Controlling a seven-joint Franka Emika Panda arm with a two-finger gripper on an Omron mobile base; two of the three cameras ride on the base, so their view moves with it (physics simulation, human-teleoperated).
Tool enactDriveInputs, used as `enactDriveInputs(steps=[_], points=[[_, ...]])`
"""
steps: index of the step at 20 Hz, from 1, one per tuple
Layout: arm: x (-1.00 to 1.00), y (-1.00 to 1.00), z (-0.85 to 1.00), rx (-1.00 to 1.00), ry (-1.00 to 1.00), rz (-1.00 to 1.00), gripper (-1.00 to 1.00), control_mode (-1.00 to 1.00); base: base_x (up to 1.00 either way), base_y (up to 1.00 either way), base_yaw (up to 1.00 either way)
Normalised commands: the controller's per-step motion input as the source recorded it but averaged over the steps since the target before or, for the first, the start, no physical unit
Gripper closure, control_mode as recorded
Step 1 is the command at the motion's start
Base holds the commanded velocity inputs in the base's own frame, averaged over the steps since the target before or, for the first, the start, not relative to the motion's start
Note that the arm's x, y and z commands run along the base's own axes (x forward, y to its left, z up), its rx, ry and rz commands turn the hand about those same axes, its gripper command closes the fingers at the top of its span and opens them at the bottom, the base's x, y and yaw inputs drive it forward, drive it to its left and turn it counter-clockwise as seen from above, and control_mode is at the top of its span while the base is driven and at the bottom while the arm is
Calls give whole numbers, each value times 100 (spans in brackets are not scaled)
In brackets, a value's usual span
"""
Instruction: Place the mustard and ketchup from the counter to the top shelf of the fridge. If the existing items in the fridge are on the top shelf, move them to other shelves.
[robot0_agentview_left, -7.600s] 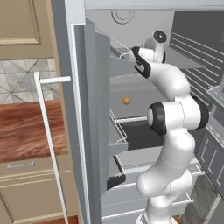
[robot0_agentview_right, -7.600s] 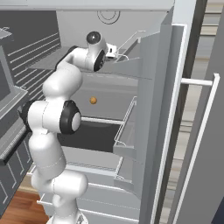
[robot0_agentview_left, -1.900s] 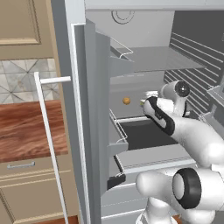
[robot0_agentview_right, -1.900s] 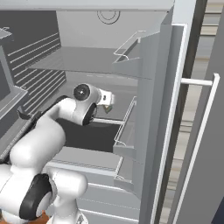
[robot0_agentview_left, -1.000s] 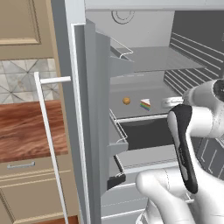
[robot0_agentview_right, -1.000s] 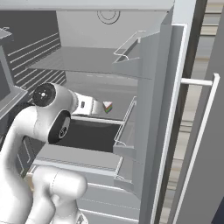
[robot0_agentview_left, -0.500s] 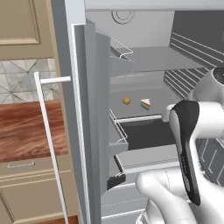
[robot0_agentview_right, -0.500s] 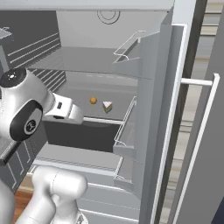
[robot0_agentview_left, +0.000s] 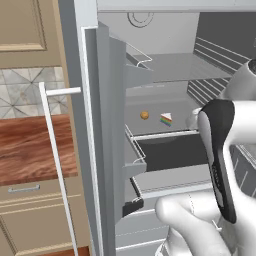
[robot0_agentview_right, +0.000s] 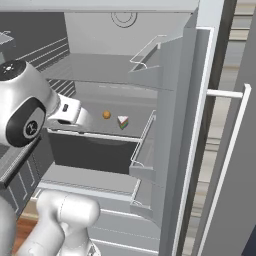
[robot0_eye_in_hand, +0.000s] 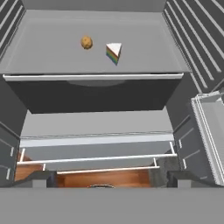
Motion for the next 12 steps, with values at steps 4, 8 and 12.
enactDriveInputs(steps=[4,8,12], points=[[-23,0,0,0,0,0,-100,100,-75,0,7],[0,0,0,0,0,0,-100,100,-100,19,16],[0,0,0,0,0,0,-100,100,-100,76,17]])
